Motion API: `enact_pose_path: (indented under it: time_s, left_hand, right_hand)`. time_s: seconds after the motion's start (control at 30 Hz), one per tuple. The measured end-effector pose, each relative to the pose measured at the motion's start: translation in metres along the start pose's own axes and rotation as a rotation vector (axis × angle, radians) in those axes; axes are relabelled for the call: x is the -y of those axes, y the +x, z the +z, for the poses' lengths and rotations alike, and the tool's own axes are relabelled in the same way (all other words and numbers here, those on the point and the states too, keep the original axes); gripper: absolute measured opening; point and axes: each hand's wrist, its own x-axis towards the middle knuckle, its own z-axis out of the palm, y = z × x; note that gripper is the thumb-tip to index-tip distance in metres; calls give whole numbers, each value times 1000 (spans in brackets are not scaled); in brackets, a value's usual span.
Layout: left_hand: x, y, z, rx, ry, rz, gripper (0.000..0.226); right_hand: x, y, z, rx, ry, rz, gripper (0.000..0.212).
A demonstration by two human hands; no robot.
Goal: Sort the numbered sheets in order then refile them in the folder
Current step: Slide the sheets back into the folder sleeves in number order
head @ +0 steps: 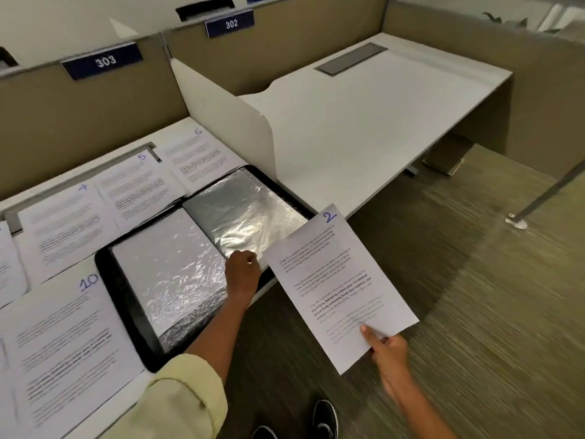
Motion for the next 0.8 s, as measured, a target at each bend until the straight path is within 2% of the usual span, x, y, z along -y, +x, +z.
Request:
enact_pose_path:
  time_s: [0.17,0.5,0.8]
  left_hand:
    - [3,-6,-3,-25,-11,55,19]
    - [9,-13,-5,-62,-61,151,18]
    - [11,-9,4,101,-24,185,7]
  right_hand:
    - [-9,-20,14,-42,-51,-88,18]
    - [-29,-42,36,-131,-77,-190,22]
    - [-33,-59,53,14,-87,-141,23]
